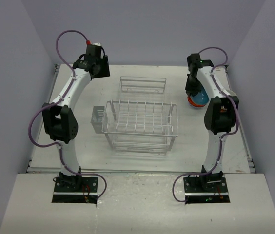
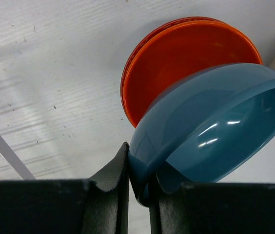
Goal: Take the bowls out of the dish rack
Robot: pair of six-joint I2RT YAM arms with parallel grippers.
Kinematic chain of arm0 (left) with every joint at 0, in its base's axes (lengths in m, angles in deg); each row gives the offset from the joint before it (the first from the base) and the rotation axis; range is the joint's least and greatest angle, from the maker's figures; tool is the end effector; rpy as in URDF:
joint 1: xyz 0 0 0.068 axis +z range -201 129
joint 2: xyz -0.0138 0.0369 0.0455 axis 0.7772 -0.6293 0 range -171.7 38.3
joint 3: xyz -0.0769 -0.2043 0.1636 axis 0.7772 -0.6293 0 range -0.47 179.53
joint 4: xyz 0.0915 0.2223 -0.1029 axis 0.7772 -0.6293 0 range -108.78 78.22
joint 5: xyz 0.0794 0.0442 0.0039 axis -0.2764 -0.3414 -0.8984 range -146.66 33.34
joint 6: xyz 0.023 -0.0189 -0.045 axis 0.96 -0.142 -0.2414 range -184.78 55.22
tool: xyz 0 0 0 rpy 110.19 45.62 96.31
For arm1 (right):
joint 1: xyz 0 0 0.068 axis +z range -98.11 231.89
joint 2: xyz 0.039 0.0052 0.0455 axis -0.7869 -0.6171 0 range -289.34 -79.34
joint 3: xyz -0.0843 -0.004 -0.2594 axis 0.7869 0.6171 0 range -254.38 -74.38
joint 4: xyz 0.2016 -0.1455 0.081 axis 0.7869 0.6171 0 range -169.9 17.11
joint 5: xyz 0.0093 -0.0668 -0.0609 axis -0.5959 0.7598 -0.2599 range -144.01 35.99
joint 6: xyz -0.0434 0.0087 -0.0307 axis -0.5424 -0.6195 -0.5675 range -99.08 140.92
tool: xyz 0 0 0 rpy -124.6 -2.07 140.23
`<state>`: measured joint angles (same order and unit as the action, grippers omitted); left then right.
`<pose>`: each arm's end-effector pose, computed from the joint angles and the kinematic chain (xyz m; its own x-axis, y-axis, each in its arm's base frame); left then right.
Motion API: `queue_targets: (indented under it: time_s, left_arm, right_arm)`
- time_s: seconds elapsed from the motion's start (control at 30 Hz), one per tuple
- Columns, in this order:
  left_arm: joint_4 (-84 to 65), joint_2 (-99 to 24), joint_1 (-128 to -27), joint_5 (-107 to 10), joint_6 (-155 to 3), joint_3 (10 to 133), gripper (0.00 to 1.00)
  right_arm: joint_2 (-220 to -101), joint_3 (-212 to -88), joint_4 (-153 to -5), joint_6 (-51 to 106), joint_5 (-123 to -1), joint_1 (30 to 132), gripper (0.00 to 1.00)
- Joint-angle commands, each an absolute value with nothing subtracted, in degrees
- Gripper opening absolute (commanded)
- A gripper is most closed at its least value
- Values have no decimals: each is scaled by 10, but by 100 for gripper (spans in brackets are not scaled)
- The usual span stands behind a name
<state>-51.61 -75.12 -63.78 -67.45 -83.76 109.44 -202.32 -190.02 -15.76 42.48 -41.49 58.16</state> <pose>0.4427 -0.0935 0.3258 -0.6605 -0.1777 -0.7295 -0.1378 0.9838 -0.1150 0.4471 0.0414 0.2601 -0.8905 0.2631 -0.3711 0.3110 0.9475 -0.0744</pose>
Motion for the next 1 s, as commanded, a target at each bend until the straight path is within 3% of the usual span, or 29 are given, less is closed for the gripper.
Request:
queue_targets:
  time_s: [0.0,0.23,0.5,0.9,0.93,0.97]
  left_arm:
    - [-510,-725,-636,-678,-843,1100,66]
    - [-512,-729,-636,-684,-839,1096,69]
    - [-524,-741,-636,-685,-835,1108,73]
    - [-526,-742,-636,-686,-830,1110,77]
    - [-526,-740,-636,-693,-831,1106,77]
    - [-526,-740,-636,-698,-832,1104,77]
  right_arm:
    - [-2033,-1913,-171,418,-406,581,0]
    - [-2054,-1918,-169,413,-396,581,0]
    - [-2071,-1928,-171,410,-404,582,27]
    - [-2064,-1955,-171,408,-390,586,47]
    - [-2056,-1951,-177,408,-386,587,56]
    - [-2049,-1947,-178,408,-383,587,58]
